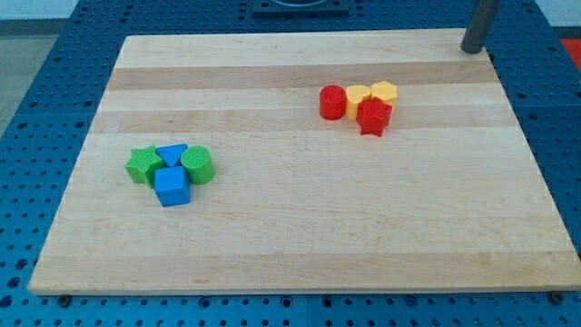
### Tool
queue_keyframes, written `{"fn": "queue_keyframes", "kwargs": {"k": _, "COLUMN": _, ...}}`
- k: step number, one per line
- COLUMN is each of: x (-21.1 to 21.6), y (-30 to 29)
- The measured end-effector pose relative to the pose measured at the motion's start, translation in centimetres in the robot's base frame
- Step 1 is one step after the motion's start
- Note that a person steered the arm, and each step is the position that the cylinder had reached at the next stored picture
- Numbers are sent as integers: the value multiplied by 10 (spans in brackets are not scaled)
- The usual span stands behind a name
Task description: Place your arm parallel to the red star
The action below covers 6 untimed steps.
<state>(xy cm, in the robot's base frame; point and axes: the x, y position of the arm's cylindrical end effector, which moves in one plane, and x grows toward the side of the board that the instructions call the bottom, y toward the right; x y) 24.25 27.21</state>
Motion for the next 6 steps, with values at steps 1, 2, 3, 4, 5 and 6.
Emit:
{"fn": "queue_keyframes", "kwargs": {"k": 1, "x": 0, "y": -1}}
{"fn": "queue_keyframes", "kwargs": {"k": 2, "x": 0, "y": -1}}
{"fn": "queue_keyframes", "kwargs": {"k": 3, "x": 11, "y": -3}}
{"fn": "queue_keyframes", "kwargs": {"k": 4, "x": 29, "y": -3}}
{"fn": "queue_keyframes", "kwargs": {"k": 5, "x": 90, "y": -10}}
{"fn": "queue_keyframes", "kwargs": {"k": 6, "x": 119, "y": -27}}
